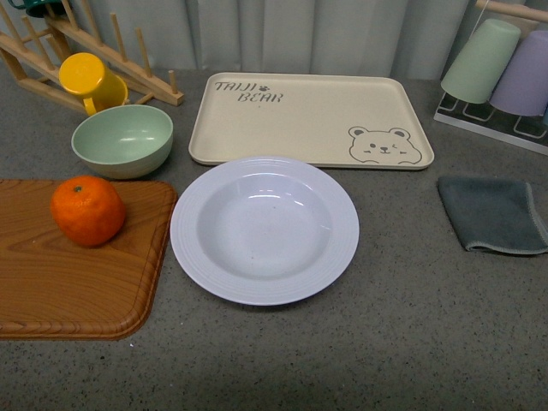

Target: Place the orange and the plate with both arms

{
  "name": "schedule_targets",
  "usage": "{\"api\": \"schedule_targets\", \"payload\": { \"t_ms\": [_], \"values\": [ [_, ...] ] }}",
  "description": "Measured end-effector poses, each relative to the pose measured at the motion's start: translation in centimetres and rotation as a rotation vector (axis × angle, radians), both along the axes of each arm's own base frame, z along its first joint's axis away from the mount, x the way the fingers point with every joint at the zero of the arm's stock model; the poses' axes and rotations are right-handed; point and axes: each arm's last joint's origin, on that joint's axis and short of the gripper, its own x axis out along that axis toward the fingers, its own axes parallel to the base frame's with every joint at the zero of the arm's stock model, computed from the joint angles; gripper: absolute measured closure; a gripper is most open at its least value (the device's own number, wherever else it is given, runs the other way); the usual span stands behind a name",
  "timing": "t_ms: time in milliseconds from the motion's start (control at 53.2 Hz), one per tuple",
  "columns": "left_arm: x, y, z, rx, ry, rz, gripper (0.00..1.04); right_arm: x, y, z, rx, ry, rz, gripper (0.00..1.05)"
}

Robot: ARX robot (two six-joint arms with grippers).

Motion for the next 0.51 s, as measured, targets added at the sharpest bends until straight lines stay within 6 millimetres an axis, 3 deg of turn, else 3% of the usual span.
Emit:
{"api": "schedule_targets", "payload": {
  "t_ms": [508],
  "values": [
    [0.0,-0.01,0.0,0.0,0.0,-0.003,0.06,0.0,-0.01,0.0,0.0,0.0,-0.003,0.09]
  ]
}}
